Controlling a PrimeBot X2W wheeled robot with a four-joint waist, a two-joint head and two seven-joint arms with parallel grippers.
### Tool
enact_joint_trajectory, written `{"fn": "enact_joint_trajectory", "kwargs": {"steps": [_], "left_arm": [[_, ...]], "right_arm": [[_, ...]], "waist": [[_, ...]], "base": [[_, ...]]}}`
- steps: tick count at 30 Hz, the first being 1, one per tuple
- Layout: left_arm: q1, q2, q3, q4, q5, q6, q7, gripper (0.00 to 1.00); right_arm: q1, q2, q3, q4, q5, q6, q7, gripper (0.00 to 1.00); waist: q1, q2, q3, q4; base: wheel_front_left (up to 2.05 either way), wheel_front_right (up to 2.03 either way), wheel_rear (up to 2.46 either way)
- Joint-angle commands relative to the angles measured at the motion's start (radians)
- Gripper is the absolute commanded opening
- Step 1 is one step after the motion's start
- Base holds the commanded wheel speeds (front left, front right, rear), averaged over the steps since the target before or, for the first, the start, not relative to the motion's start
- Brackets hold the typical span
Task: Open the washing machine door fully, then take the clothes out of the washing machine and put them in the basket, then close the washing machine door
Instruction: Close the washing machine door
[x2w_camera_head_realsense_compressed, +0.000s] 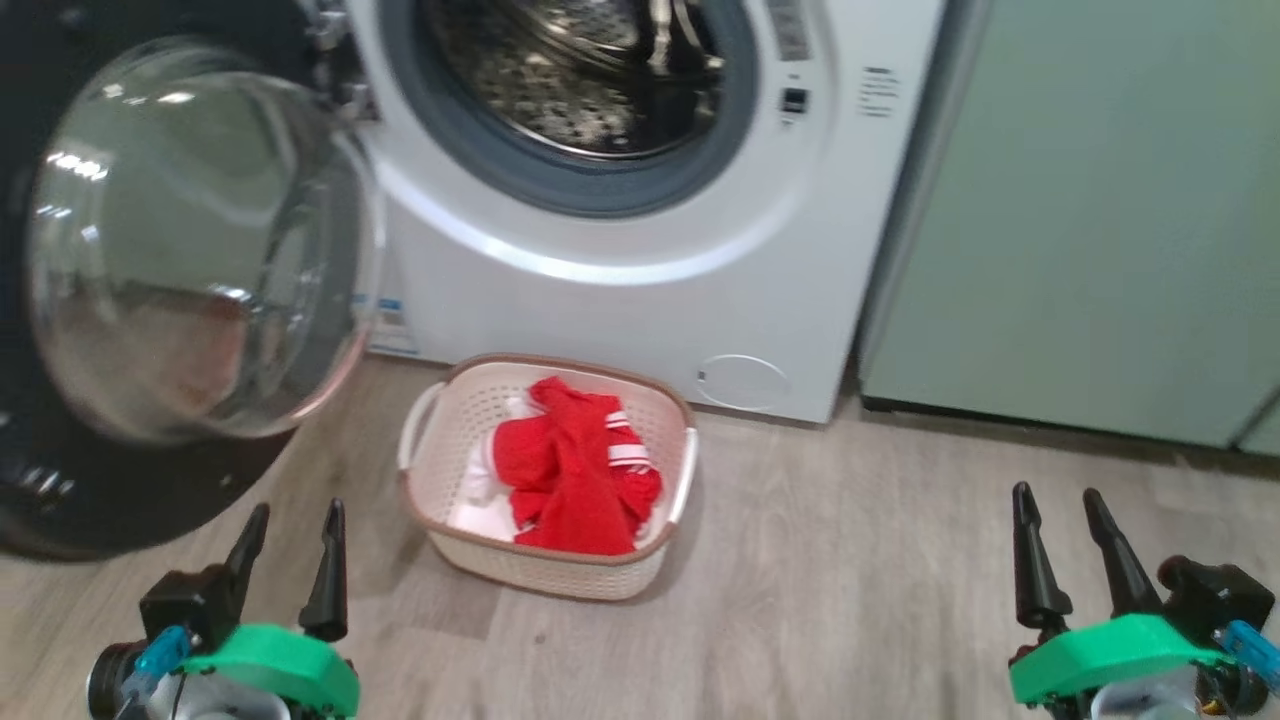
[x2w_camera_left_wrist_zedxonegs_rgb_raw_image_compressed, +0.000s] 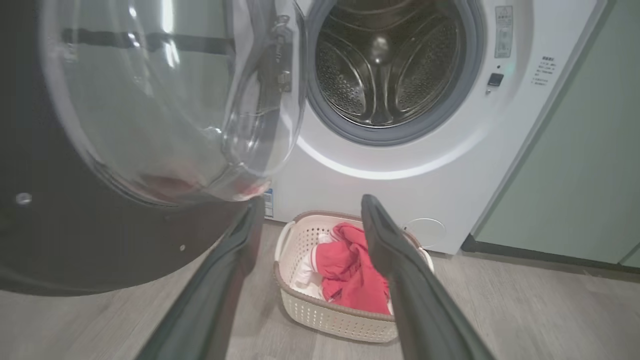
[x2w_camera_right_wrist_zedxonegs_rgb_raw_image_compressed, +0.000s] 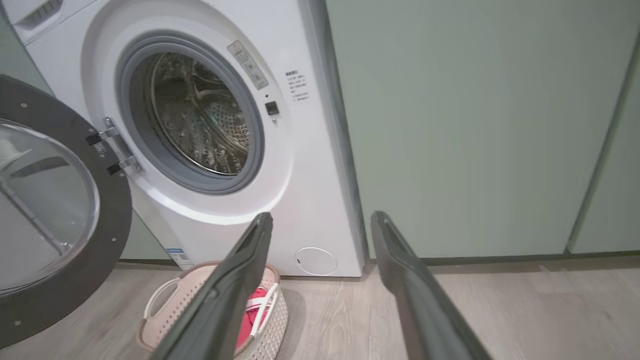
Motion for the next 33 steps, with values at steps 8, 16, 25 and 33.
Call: {"fn": "enact_joint_trajectory", "kwargs": {"steps": [8,16,25,33], "left_arm": [[-0.026,0.020,0.060,-0.038,0.037,0.019,-0.010,1.00],[-0.037,0.047,0.090,-0.029,0.052,0.030,-0.010,1.00],[-0.019,0.042,0.156,-0.066,0.038,0.056,-0.010,1.00],[0.003,0.016,0.196,-0.098,0.036,0.061,-0.010,0.55]], "right_arm": [[-0.010,0.012,0.023,-0.033,-0.001,-0.001,-0.006,1.00],[-0.013,0.026,0.020,-0.034,0.003,-0.001,-0.006,1.00],[-0.054,0.029,0.058,-0.024,0.003,-0.001,-0.006,1.00],[-0.076,0.020,0.083,-0.011,0.011,-0.001,-0.006,1.00]], "waist": [[0.0000,0.0000,-0.024,0.187],[0.0000,0.0000,-0.028,0.327],[0.0000,0.0000,0.007,0.380],[0.0000,0.0000,0.018,0.389]], "base": [[0.00,0.00,0.00],[0.00,0.00,0.00],[0.00,0.00,0.00],[0.00,0.00,0.00]]}}
